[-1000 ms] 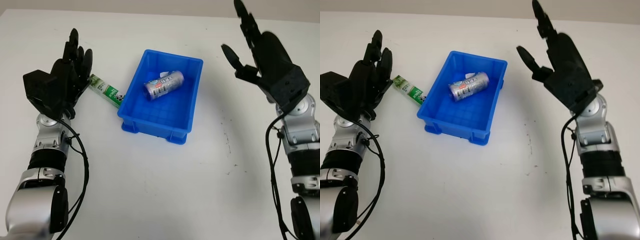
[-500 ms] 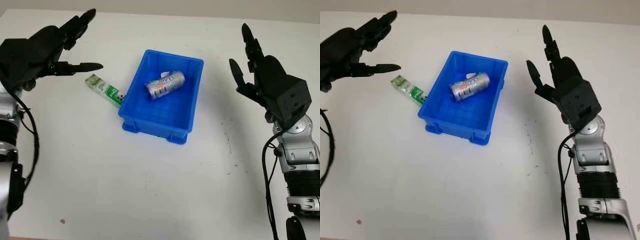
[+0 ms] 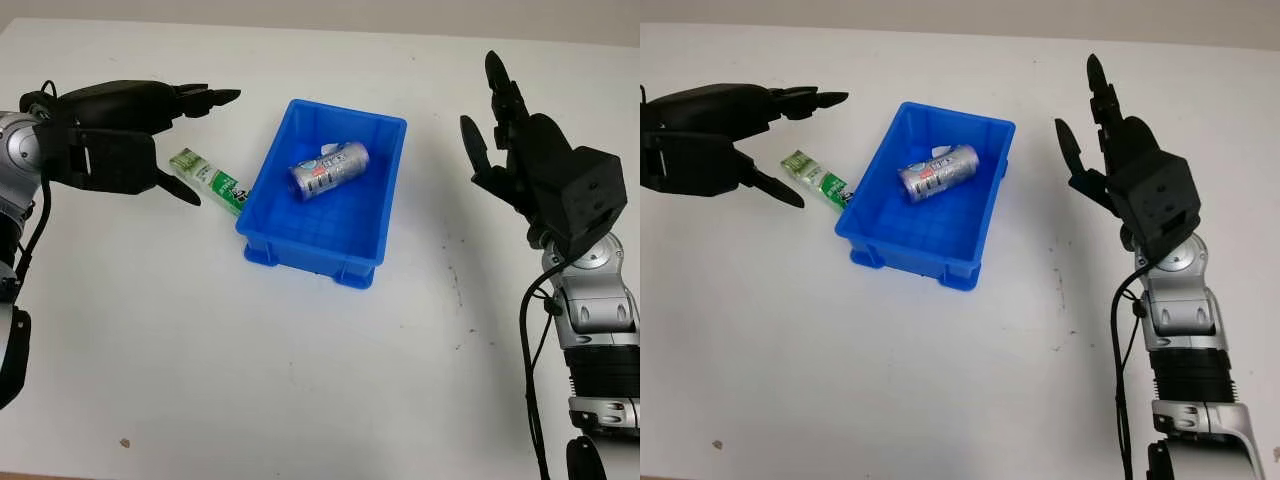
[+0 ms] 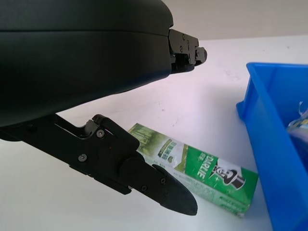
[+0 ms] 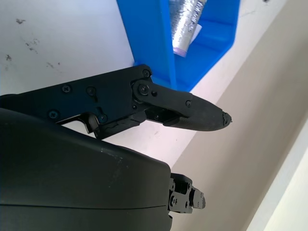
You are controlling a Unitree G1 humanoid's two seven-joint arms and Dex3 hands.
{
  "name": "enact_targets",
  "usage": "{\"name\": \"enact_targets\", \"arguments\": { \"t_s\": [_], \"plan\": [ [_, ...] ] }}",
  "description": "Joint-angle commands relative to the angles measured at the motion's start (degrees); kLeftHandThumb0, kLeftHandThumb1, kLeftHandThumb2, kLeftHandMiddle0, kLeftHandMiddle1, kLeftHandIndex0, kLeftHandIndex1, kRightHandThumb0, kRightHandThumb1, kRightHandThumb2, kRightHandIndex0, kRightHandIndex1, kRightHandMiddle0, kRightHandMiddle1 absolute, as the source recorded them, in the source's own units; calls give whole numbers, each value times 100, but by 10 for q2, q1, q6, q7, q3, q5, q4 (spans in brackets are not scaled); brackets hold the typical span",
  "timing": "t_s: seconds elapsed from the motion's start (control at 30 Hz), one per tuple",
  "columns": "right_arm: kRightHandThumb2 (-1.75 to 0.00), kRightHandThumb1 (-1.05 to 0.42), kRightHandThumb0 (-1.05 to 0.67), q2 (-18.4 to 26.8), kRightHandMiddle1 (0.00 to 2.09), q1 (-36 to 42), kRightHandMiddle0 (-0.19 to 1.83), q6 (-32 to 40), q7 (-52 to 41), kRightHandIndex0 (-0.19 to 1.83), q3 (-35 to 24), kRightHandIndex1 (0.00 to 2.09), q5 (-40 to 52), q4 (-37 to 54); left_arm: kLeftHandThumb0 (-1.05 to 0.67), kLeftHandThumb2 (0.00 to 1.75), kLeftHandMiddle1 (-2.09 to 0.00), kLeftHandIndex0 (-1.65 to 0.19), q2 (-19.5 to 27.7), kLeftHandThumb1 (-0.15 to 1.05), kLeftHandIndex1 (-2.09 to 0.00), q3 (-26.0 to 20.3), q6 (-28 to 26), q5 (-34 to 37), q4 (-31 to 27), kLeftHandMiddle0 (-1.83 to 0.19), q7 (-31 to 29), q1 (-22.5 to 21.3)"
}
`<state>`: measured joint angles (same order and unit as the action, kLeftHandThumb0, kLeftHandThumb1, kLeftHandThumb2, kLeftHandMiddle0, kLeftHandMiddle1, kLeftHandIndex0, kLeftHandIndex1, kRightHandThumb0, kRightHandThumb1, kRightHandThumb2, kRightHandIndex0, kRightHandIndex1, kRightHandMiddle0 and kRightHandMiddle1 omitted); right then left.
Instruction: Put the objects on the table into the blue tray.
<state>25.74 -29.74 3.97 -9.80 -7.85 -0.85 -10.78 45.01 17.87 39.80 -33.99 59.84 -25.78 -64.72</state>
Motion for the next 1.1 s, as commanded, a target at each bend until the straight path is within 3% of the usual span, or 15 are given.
{"name": "enact_targets", "arguments": {
  "t_s": [0.0,0.13,0.5,0.83,0.87,0.93,0.97,1.03,1.07],
  "plan": [
    [-68,-105,-55,-2,1,9,-19,5,-2,-19,-9,1,8,20,-50,6,-7,-5,-4,80,-7,8,6,-4,10,-3,10,-15],
    [-70,-105,-53,1,1,14,-19,1,-5,-19,-11,0,11,22,-46,6,-7,-7,-12,81,-8,14,4,-7,14,-5,35,-5],
    [-71,-105,-53,5,3,24,-19,-5,-15,-19,-17,2,16,32,-46,8,-9,-22,-22,94,-13,98,32,-122,43,-19,202,0],
    [-72,-105,-53,1,0,21,-19,9,-20,-19,-18,0,19,38,-40,6,-18,-43,-19,98,-25,169,27,-216,56,-49,350,-4],
    [-72,-105,-53,0,0,19,-19,12,-19,-19,-18,0,20,39,-40,6,-34,-43,-19,98,-28,177,23,-228,56,-52,368,-4],
    [-72,-105,-53,-1,0,17,-19,16,-19,-19,-17,0,21,39,-41,5,-129,-43,-18,97,-43,192,15,-253,57,-36,413,-2],
    [-72,-105,-53,-1,0,17,-19,17,-19,-19,-17,0,21,39,-40,5,-177,-40,-18,96,-58,198,13,-260,59,-43,429,-1],
    [-72,-105,-54,2,0,15,-19,16,-20,-19,-14,0,18,36,-39,6,-201,-34,-18,98,-83,207,9,-271,63,-60,454,0],
    [-71,-105,-54,3,0,14,-19,18,-19,-19,-12,0,15,37,-41,7,-206,-24,-18,102,-139,214,4,-278,64,-73,465,0]
  ]
}}
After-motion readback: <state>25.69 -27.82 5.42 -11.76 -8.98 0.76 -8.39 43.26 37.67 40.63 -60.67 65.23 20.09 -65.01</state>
